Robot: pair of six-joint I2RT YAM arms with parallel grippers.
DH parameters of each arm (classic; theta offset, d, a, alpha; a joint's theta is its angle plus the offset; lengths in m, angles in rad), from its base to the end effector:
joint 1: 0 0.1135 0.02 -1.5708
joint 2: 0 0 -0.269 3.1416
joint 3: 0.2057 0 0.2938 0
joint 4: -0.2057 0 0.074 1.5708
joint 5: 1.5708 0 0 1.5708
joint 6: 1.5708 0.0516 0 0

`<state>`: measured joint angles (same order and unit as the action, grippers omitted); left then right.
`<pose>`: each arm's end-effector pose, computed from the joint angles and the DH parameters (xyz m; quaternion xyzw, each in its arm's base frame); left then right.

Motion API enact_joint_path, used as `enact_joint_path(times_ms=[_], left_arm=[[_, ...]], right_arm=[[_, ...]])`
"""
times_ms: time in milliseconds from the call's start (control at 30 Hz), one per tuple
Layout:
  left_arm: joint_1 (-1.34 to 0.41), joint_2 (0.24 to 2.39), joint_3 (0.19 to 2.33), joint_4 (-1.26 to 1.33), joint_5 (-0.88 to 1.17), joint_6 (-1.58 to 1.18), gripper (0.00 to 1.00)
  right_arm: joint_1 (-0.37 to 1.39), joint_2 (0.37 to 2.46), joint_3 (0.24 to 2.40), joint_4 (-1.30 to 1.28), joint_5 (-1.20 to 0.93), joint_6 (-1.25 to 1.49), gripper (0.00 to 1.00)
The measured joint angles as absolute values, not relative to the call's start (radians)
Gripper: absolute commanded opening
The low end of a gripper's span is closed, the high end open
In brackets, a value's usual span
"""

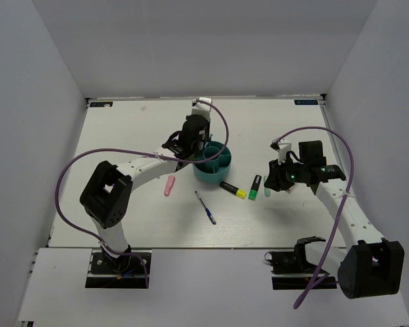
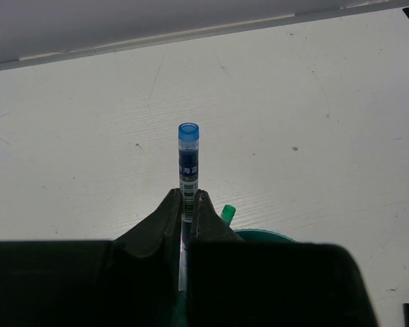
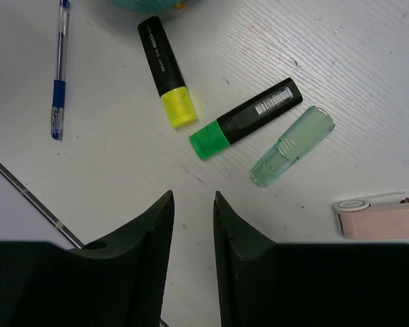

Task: Sort the stationery into containers
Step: Place the pen in the storage box.

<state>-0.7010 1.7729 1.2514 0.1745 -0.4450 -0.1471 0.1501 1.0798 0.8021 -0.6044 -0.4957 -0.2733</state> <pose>0.3709 -0.2840 0.2448 0.0964 0.8026 -0.0659 0.5850 0.2555 0.0635 0.2374 -0.2727 0.8748 0.2103 0.3409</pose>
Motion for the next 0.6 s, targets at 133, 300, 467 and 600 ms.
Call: enact_joint_path(times_ms=[133,300,467,600], left_arm=[[-0.705,1.773,1.232,0.196,-0.446,-0.162,0.08],[-0.706,1.773,1.203,0.194,-0.449,-0.186,0.26],[-0.71,1.773,1.185,0.192,-0.457,-0.202,0.52],[-0.717,1.773,1.184,0.188,-0.461,-0.21,0.57]], right_arm=[[0.15,1.08,0.802,-0.604,-0.493,-0.273,0.4],[0.15,1.08,0.802,-0.604,-0.492,-0.277,0.42],[0.15,1.08,0.802,-0.604,-0.492,-0.277,0.43],[0.15,1.08,0.802,-0.604,-0.492,-0.277,0.45]])
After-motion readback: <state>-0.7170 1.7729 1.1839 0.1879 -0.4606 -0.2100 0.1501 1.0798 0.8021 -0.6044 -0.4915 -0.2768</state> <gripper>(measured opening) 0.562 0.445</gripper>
